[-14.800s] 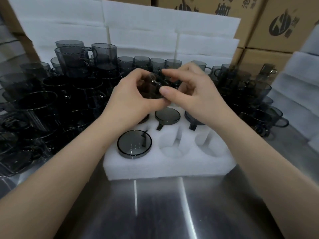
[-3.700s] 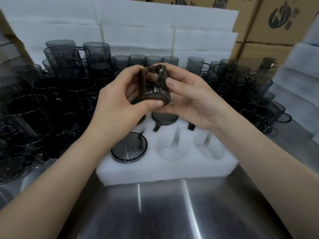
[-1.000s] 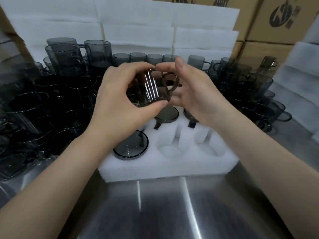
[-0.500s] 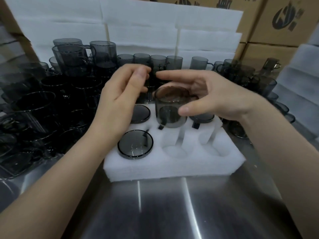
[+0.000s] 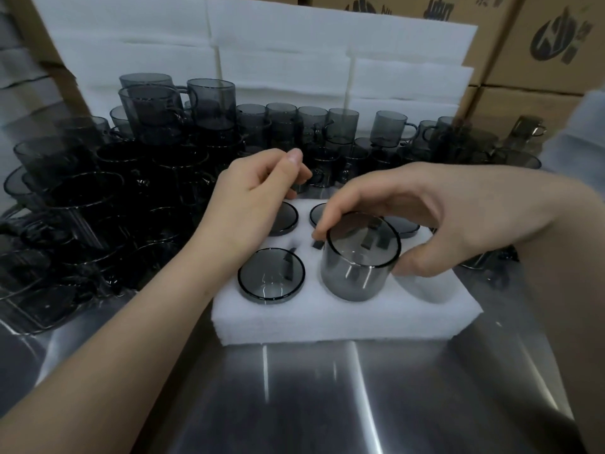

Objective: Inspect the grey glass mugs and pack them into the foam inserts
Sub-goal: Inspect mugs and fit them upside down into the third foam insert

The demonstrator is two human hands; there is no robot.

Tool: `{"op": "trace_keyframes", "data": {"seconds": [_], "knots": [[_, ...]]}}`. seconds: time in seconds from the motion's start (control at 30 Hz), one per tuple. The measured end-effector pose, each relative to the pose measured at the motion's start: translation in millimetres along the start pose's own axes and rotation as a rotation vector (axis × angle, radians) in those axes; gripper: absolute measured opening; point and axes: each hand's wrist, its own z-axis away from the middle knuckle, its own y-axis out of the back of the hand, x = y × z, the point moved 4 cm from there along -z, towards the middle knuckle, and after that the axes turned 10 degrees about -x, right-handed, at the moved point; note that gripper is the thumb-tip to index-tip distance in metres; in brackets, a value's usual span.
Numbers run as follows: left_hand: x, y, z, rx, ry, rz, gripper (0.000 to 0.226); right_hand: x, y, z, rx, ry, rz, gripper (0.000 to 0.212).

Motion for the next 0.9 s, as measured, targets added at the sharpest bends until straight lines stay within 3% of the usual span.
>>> {"op": "trace_keyframes", "data": {"seconds": [0.23, 0.4, 0.47, 0.53, 0.6, 0.67, 0.8, 0.9], "knots": [[2, 0, 0, -0.008, 0.007, -0.029, 0.032, 0, -5, -8, -0.017, -0.093, 0.050, 0.067], [3, -1, 0, -0.013, 0.012, -0.031, 0.032, 2, -15, -15, -0.076, -0.209, 0.150, 0.052], [3, -1, -1, -0.017, 0.008, -0.028, 0.032, 1, -13, -17, -0.016, -0.210, 0.169, 0.036], [3, -1, -1, -0.025, -0.013, -0.010, 0.033, -4, -9, -22, 0.163, -0.170, 0.208, 0.026], [3, 0, -1, -0.013, -0.045, 0.004, 0.033, -8, -6, -28, 0.357, -0.108, 0.209, 0.035], [2, 1, -2, 0.036, -0.053, 0.045, 0.032, -5, -13, -38, 0.418, -0.160, 0.267, 0.049], [-3, 8, -1, 0.205, -0.018, 0.139, 0.032, 14, -35, -59, 0.262, -0.422, 0.451, 0.085], [-4, 9, -1, 0.232, 0.008, 0.144, 0.032, 22, -41, -63, 0.227, -0.449, 0.473, 0.091]]}}
